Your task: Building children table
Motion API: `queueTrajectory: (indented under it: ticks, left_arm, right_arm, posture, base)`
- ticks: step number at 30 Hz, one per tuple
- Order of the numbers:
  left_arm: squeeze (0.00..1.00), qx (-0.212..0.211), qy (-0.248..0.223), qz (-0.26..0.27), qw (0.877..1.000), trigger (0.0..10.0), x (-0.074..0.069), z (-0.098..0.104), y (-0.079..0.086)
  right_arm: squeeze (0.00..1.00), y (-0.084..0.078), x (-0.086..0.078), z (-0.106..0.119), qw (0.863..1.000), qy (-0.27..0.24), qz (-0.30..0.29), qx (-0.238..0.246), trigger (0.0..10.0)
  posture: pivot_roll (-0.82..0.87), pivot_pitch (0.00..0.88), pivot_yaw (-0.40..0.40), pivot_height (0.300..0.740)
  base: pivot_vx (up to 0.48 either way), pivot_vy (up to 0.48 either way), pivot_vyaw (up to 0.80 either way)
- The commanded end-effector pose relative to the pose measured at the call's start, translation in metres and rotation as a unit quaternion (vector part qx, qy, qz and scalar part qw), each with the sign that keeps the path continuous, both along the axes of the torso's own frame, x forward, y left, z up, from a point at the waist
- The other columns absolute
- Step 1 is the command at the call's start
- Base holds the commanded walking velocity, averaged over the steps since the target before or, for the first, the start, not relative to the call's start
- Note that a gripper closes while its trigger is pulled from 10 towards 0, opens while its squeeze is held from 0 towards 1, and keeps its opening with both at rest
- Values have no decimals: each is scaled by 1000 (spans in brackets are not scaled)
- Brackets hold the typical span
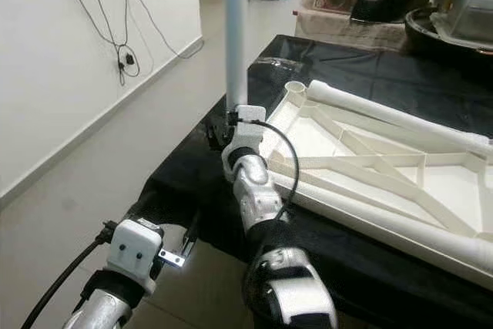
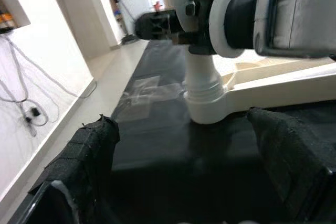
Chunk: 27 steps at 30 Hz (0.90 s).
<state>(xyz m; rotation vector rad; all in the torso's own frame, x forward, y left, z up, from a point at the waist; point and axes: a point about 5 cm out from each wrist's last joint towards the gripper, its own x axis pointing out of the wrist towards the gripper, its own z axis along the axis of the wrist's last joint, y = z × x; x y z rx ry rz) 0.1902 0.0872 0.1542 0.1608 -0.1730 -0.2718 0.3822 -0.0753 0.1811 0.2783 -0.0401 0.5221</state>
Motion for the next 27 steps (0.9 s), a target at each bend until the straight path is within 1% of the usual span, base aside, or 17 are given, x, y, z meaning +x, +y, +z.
queueTrajectory:
  ticks: [1, 2, 3, 5, 6, 8, 11, 13, 14, 15, 16, 19, 22, 24, 25, 26, 27]
  left_arm:
    - [0, 4, 5, 3, 1000, 10000, 0, -3, 0]
    - [0, 4, 5, 3, 1000, 10000, 0, -3, 0]
    - [0, 4, 5, 3, 1000, 10000, 0, -3, 0]
    - [0, 3, 5, 3, 1000, 10000, 0, -4, 0]
    - [0, 3, 5, 3, 1000, 10000, 0, -4, 0]
    - [0, 3, 5, 3, 1000, 10000, 0, -4, -1]
    - [0, 3, 5, 3, 1000, 10000, -1, -3, -1]
    - [0, 5, 4, 4, 1000, 10000, -1, -3, 0]
    - [0, 5, 4, 5, 1000, 10000, -1, -3, 0]
    - [0, 5, 4, 5, 1000, 10000, -1, -3, 0]
    - [0, 6, 4, 6, 1000, 10000, -2, -3, 1]
    - [0, 6, 5, 6, 1000, 10000, -2, -3, 1]
    - [0, 6, 4, 6, 1000, 10000, -2, -3, 1]
    - [0, 5, 5, 5, 1000, 10000, -2, -4, 0]
    - [0, 5, 5, 5, 1000, 10000, -2, -4, 0]
    - [0, 5, 4, 4, 1000, 10000, -2, -4, -1]
    - [0, 5, 4, 4, 1000, 10000, -2, -4, -1]
  right_arm:
    - [0, 20, -4, 3, 996, 0, 93, 15, 10000]
    - [0, 19, -5, 3, 991, -1, 135, 14, 10000]
    - [0, 19, -5, 3, 991, -1, 135, 14, 10000]
    - [0, 16, -7, 5, 977, -4, 212, -7, 10000]
    - [0, 16, -7, 5, 977, -4, 212, -7, 10000]
    - [0, 17, -9, 6, 959, -10, 281, -45, 10000]
    - [0, 19, -10, 7, 949, -15, 311, -58, 10000]
    - [0, 26, -15, 9, 923, -31, 375, -79, 10000]
    - [0, 30, -16, 9, 916, -37, 389, -90, 10000]
    - [0, 30, -16, 9, 916, -37, 389, -90, 10000]
    - [0, 33, -18, 9, 912, -38, 399, -89, 0]
    - [0, 35, -19, 9, 907, -40, 409, -88, 0]
    - [0, 37, -19, 6, 912, -45, 396, -95, 0]
    - [0, 35, -16, 1, 932, -46, 345, -100, 0]
    - [0, 35, -16, 1, 932, -46, 345, -100, 0]
    - [0, 33, -13, -2, 944, -39, 314, -98, 0]
    - [0, 33, -13, -2, 944, -39, 314, -98, 0]
  posture:
    - [67, 52, -11, 740]
    - [67, 52, -11, 740]
    - [67, 52, -11, 740]
    - [68, 47, -13, 740]
    - [68, 47, -13, 740]
    - [72, 46, -13, 740]
    - [77, 41, -17, 740]
    - [90, 38, -22, 740]
    - [90, 38, -22, 740]
    - [90, 38, -22, 740]
    - [96, 34, -23, 740]
    - [96, 34, -23, 740]
    - [98, 31, -23, 740]
    - [89, 27, -21, 740]
    - [89, 27, -21, 740]
    - [89, 27, -21, 740]
    - [89, 27, -21, 740]
  base:
    - [0, 0, 0]
    - [0, 0, 0]
    - [0, 0, 0]
    - [0, 0, 0]
    - [0, 0, 0]
    - [0, 0, 0]
    - [0, 0, 0]
    - [0, 0, 0]
    - [0, 0, 0]
    - [0, 0, 0]
    - [0, 0, 0]
    - [0, 0, 0]
    - [0, 0, 0]
    - [0, 0, 0]
    - [0, 0, 0]
    - [0, 0, 0]
    - [0, 0, 0]
